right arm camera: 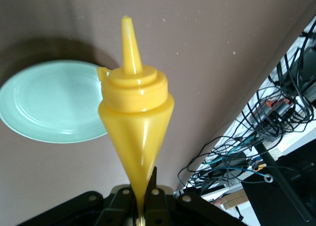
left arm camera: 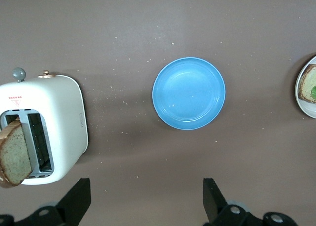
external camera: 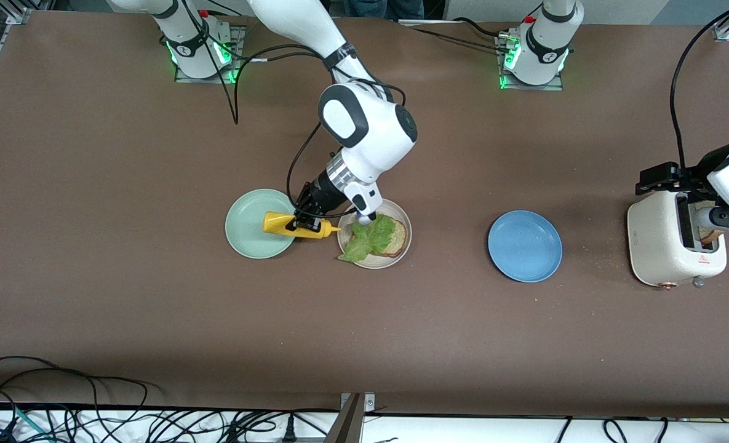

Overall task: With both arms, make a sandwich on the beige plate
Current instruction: 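Carry the mustard bottle over the bread and tilt it down, then carry the mustard bottle back beside the pale green plate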

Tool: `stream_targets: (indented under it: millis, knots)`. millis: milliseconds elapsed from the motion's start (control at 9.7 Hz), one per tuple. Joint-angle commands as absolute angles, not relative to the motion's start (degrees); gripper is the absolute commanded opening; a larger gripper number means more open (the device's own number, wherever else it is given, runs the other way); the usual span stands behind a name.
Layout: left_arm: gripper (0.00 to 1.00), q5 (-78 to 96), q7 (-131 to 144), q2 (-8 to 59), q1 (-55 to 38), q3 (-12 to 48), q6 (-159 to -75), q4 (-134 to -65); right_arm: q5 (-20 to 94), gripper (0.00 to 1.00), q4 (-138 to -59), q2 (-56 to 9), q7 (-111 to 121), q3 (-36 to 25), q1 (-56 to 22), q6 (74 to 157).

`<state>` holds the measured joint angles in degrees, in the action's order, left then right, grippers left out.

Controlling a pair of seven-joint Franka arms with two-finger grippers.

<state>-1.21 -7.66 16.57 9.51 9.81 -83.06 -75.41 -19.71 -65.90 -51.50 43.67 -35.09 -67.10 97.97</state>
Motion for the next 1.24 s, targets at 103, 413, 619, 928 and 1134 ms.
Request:
stream_targets:
  millis: [103,413,619,928,1134]
  knots:
    - [1.00,-0.2,-8.5,16.8,9.8,9.7,-82.9,-75.7,-9.4,0.00,-64.5,-47.7,49.1,-36.0,-59.3,98.1]
    - [1.00,-0.1,-8.5,16.8,9.7,9.7,-82.9,-75.6,4.7,0.00,-64.5,-43.6,53.2,-36.0,-49.8,98.1]
    - [1.00,-0.2,-8.5,16.8,9.7,9.7,-82.9,-75.7,18.2,0.00,-64.6,-42.5,61.0,-35.8,-41.4,97.7]
    - [1.00,-0.2,-8.4,16.8,9.7,9.7,-82.9,-75.5,31.5,0.00,-65.2,-42.3,73.3,-35.7,-34.6,91.7]
    - [1.00,-0.2,-8.4,16.8,9.6,9.7,-82.9,-75.5,40.8,0.00,-65.7,-41.9,82.8,-35.7,-29.0,83.1]
